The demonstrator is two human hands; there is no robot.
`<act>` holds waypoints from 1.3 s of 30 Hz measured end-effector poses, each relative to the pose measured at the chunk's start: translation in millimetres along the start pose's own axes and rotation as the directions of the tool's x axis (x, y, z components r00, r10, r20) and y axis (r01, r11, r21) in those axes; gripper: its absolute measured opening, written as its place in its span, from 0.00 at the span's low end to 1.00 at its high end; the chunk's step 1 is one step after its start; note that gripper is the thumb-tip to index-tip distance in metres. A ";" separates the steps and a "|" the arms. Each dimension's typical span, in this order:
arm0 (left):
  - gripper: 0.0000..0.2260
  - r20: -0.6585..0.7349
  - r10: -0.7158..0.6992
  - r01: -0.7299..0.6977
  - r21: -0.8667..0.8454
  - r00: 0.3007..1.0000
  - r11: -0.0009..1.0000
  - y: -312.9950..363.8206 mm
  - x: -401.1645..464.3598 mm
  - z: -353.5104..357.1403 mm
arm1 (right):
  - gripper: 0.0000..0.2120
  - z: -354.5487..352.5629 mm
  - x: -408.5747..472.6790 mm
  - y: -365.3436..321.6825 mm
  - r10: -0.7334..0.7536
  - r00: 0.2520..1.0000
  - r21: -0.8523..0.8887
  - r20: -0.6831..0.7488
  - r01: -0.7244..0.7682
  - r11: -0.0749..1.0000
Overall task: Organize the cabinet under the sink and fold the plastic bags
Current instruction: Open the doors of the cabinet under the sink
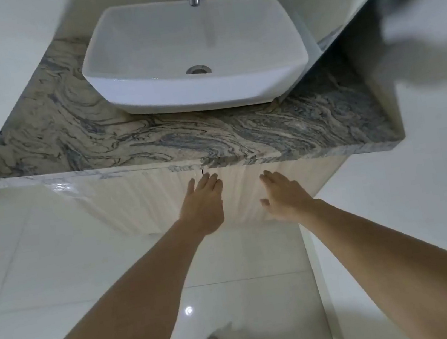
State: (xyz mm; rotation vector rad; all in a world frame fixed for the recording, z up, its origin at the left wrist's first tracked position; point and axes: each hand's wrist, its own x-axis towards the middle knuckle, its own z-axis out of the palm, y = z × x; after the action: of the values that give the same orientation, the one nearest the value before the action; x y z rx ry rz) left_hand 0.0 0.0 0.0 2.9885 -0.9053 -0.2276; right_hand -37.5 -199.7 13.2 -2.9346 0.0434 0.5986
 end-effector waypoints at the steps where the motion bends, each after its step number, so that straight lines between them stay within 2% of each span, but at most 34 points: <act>1: 0.24 0.000 -0.009 0.009 0.027 1.000 1.000 2.5 5.6 3.0 | 0.31 3.4 6.5 4.3 -0.007 1.000 -0.031 -0.018 0.007 0.999; 8: 0.35 -0.057 -0.029 0.034 0.093 0.998 0.995 12.6 33.4 24.8 | 0.38 18.8 32.3 23.3 -0.047 0.987 -0.147 -0.155 0.024 0.989; 15: 0.37 -0.027 -0.057 0.061 0.160 0.998 0.985 9.4 41.3 45.9 | 0.40 31.5 46.3 32.7 -0.032 0.984 -0.142 -0.178 0.006 0.990; 27: 0.43 -0.066 -0.122 0.129 0.109 0.990 0.986 4.3 49.1 47.0 | 0.44 31.6 49.6 33.3 0.004 0.985 -0.107 -0.175 -0.023 0.994; 30: 0.40 -0.105 -0.118 0.127 0.086 0.987 0.988 8.4 43.7 50.2 | 0.44 34.9 43.8 31.8 0.011 0.983 -0.081 -0.184 -0.026 0.996; 33: 0.33 -0.207 -0.115 0.121 0.013 0.971 0.993 11.3 37.6 56.3 | 0.42 40.0 35.6 31.5 0.006 0.978 -0.067 -0.206 -0.020 0.998; 36: 0.18 -0.309 -0.180 0.133 -0.167 0.934 0.977 18.7 31.6 55.7 | 0.33 49.5 24.9 31.5 -0.014 0.950 -0.059 -0.313 -0.005 0.998; 38: 0.08 -0.309 -0.214 0.135 -0.259 0.927 0.956 23.3 27.5 51.4 | 0.25 56.3 17.1 30.6 -0.011 0.909 -0.011 -0.416 0.008 1.000; 39: 0.08 -0.284 -0.234 0.145 -0.302 0.930 0.942 24.9 25.9 50.4 | 0.21 59.2 12.8 29.8 0.008 0.891 0.032 -0.454 0.007 0.999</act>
State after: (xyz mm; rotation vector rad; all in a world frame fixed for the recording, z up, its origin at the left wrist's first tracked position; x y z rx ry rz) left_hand 0.4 -33.5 -52.0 2.7374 -0.5012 0.1166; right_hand -50.4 -220.4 -49.7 -2.9710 0.1031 -0.1036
